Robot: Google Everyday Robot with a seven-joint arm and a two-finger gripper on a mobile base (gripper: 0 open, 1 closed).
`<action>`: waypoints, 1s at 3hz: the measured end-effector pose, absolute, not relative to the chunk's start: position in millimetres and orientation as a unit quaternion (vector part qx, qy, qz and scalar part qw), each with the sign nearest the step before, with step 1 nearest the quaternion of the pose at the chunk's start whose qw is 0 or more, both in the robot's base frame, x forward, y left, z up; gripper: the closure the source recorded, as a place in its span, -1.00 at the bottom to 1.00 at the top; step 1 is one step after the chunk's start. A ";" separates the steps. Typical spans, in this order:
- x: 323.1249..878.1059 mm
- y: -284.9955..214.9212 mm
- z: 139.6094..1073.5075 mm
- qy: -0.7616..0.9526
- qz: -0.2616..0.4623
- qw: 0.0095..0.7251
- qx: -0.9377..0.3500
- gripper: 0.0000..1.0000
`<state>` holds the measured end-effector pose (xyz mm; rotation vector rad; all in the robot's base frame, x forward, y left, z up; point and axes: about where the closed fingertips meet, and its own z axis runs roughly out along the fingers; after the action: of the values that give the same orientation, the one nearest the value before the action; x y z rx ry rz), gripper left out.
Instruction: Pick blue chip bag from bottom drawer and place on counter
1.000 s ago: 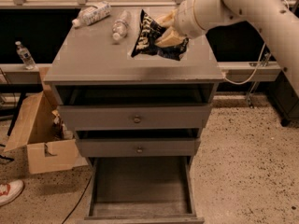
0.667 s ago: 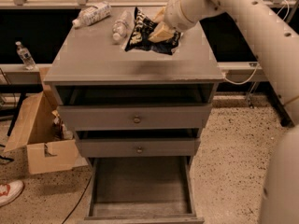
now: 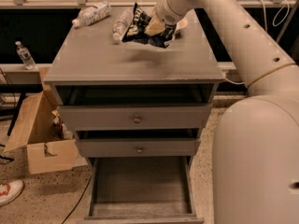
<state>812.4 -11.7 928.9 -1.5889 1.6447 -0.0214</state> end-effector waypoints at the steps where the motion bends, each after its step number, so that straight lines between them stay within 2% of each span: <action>1: 823.8 -8.9 926.2 0.665 -0.008 0.408 -0.626 -0.47; 2: 827.2 -6.6 924.9 0.665 0.001 0.408 -0.625 -0.93; 3: 824.7 -10.4 935.6 0.661 0.003 0.416 -0.624 -1.00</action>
Offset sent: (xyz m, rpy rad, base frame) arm 0.0234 0.0010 0.0054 0.0271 0.0358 -0.0144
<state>824.7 -10.4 935.6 -1.5668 1.6599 0.0084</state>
